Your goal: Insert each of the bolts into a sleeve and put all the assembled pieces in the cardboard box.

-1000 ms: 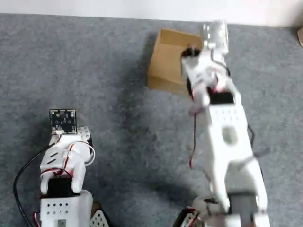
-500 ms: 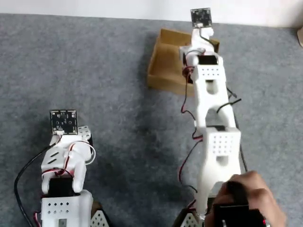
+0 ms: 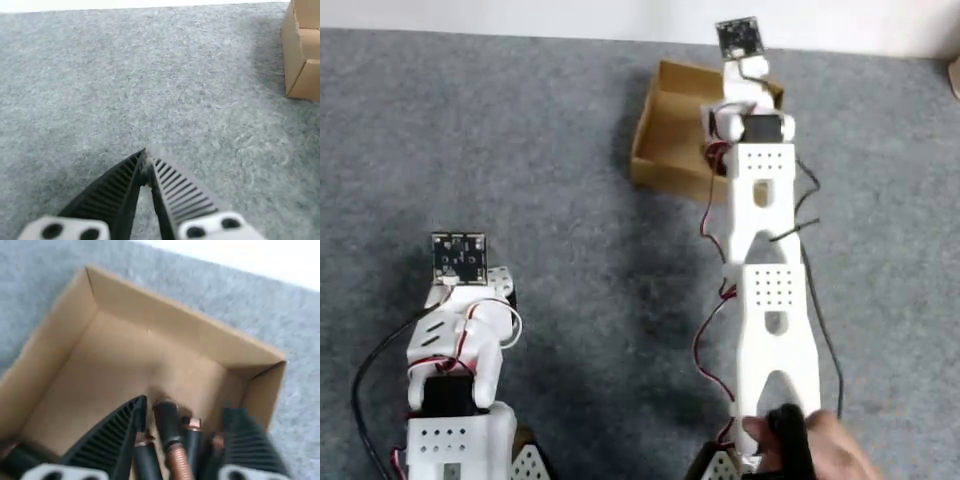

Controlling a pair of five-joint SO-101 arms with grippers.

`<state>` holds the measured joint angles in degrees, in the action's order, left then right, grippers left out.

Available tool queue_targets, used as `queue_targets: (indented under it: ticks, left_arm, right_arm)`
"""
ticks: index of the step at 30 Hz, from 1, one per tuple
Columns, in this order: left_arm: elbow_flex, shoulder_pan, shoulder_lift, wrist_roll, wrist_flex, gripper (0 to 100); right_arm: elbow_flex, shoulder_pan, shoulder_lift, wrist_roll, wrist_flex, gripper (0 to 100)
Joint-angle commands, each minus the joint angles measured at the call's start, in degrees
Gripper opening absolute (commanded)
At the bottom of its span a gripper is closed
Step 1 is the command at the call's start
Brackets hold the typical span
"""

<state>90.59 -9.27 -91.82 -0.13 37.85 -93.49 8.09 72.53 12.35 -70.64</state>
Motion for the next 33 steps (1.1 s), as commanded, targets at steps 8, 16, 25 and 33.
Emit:
queue_targets:
  ticks: [8,16,25,33]
  left_arm:
    - [0.7,2.2,-0.4,-1.4,-2.6,1]
    - [0.8,2.2,-0.4,-1.4,-3.0,1]
    - [0.7,4.2,-0.7,-1.5,-2.5,1]
    - [-2.5,6.7,-0.7,-4.3,4.8,1]
  right_arm:
    - [-7.1,0.7,-5.6,0.7,-12.6,37.2]
    - [-7.1,1.5,-19.7,0.6,-27.4,37.2]
    - [-5.5,2.4,-40.4,-5.9,-30.6,37.2]
    - [31.8,3.4,-72.2,-6.0,-30.5,37.2]
